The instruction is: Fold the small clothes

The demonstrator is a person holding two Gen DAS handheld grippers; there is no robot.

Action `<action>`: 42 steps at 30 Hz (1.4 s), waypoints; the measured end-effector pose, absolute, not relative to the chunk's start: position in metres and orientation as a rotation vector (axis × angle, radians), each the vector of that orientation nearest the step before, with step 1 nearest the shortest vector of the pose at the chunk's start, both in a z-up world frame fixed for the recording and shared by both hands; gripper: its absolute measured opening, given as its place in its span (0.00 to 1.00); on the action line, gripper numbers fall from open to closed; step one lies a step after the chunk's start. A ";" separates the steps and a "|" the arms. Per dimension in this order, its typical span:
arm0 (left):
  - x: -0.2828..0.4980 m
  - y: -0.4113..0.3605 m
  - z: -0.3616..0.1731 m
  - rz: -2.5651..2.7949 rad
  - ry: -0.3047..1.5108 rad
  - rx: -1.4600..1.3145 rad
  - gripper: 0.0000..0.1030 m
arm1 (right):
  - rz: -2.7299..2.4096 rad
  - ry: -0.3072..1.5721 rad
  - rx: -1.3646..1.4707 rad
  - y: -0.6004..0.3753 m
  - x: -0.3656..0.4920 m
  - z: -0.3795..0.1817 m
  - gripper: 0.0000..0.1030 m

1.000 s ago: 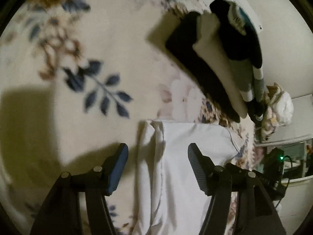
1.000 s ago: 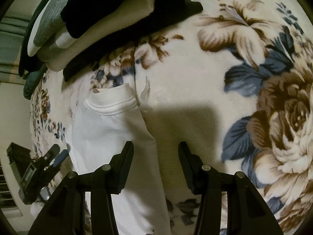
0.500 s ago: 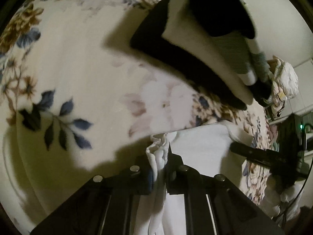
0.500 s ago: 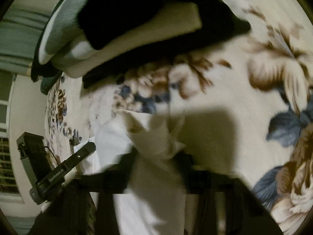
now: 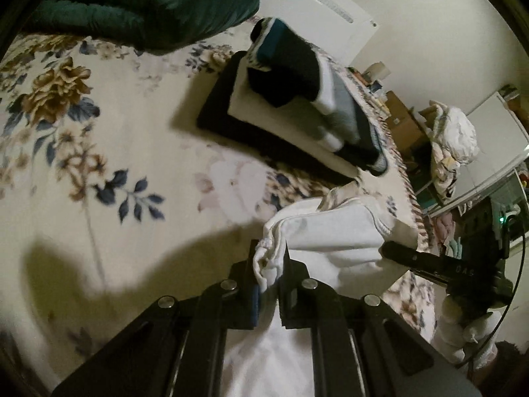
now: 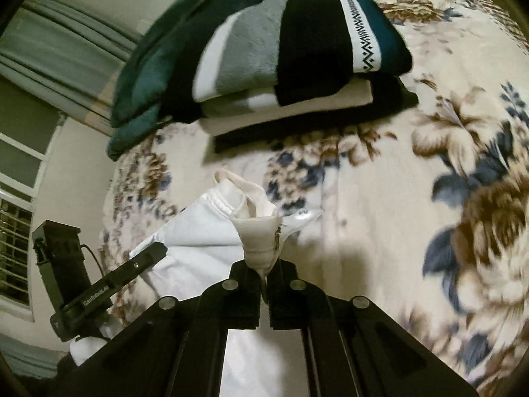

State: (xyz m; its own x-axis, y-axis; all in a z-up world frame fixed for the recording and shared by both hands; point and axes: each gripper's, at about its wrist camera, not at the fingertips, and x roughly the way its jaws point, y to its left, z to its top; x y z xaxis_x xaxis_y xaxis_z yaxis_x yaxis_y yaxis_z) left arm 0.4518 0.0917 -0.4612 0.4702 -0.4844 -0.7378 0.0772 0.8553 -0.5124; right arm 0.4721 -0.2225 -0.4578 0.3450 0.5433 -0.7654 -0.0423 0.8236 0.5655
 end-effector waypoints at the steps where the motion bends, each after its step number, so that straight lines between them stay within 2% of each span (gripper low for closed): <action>1: 0.444 0.090 -0.459 -0.361 1.031 -0.442 0.06 | 0.410 1.164 0.504 -0.223 0.461 -0.455 0.02; 8: 0.362 0.094 -0.465 -0.384 1.136 -0.436 0.11 | 0.451 1.219 0.537 -0.226 0.358 -0.461 0.04; 10: 0.332 0.095 -0.480 -0.370 1.200 -0.418 0.14 | 0.445 1.279 0.545 -0.226 0.326 -0.479 0.10; 12: 0.304 0.099 -0.499 -0.355 1.289 -0.425 0.17 | 0.442 1.338 0.524 -0.226 0.300 -0.496 0.12; 14: 0.276 0.107 -0.517 -0.332 1.373 -0.446 0.19 | 0.449 1.417 0.489 -0.226 0.276 -0.512 0.20; 16: 0.256 0.118 -0.530 -0.313 1.437 -0.479 0.20 | 0.453 1.478 0.466 -0.227 0.261 -0.523 0.43; 17: 0.248 0.124 -0.534 -0.299 1.461 -0.492 0.22 | 0.457 1.504 0.467 -0.229 0.255 -0.527 0.49; 18: 0.243 0.130 -0.537 -0.283 1.479 -0.505 0.24 | 0.457 1.525 0.474 -0.232 0.249 -0.530 0.50; 23: 0.252 0.146 -0.535 -0.249 1.457 -0.602 0.48 | 0.376 1.523 0.617 -0.261 0.245 -0.535 0.52; 30: 0.290 0.140 -0.554 -0.234 1.418 -0.927 0.49 | 0.201 1.461 0.947 -0.279 0.256 -0.559 0.52; 34: 0.296 0.125 -0.564 -0.164 1.489 -0.808 0.49 | 0.144 1.558 0.800 -0.249 0.258 -0.574 0.52; 38: 0.273 0.122 -0.549 -0.170 1.531 -0.609 0.49 | 0.125 1.680 0.577 -0.225 0.240 -0.582 0.51; 42: 0.258 0.137 -0.533 -0.153 1.547 -0.684 0.49 | 0.118 1.721 0.540 -0.228 0.222 -0.578 0.51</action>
